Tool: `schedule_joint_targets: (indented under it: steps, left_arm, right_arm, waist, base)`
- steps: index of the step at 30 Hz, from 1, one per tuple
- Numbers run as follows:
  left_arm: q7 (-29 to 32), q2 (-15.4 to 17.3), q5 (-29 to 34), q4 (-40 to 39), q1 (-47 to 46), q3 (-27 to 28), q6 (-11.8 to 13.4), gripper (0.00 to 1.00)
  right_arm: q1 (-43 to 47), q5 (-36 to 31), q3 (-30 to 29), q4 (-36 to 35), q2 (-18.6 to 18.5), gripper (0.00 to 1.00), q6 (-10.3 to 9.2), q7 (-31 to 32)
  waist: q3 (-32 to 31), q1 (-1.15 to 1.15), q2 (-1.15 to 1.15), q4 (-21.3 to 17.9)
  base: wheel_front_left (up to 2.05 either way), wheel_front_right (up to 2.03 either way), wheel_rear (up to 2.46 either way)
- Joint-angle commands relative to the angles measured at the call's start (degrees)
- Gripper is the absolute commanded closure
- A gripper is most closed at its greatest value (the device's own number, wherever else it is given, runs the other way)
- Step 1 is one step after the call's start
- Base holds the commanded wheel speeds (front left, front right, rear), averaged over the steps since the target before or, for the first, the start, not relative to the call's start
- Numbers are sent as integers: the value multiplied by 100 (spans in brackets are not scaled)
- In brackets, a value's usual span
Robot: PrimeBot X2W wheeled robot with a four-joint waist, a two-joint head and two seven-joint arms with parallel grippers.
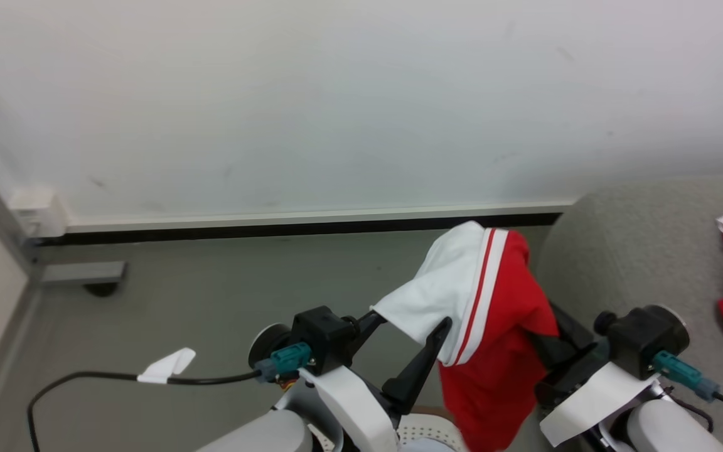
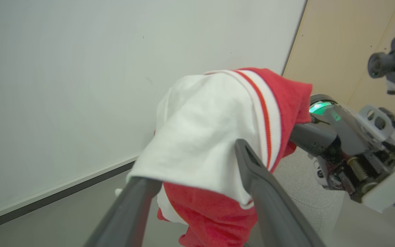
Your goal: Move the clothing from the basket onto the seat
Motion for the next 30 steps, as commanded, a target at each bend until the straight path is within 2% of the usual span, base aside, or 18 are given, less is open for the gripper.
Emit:
schedule_joint_targets:
  steps: [1,11,17,24,30]
  left_arm:
    - [-79,-42,-67,87,85,-6,-10,0]
    - [-216,-318,10,390,39,-126,-104,0]
    - [-260,-436,33,486,-43,-157,-154,0]
    - [-177,-457,103,478,-296,-148,-179,0]
    - [54,-393,286,414,-938,-49,-242,0]
  right_arm:
    - [-23,12,-118,-131,-96,100,-11,34]
    - [326,-70,-932,-670,-535,100,-11,194]
    - [613,-48,-1415,-996,-666,100,-11,260]
    - [786,32,-1897,-1261,-663,100,-11,307]
    - [219,84,-2437,-1255,-653,100,-11,285]
  waist:
    - [77,0,0,-398]
    - [217,0,0,-1486]
    - [313,0,0,-1896]
    - [685,0,0,-1972]
    - [1551,0,0,-1771]
  base:
    - [0,0,0]
    - [0,0,0]
    - [0,0,0]
    - [0,0,0]
    - [0,0,0]
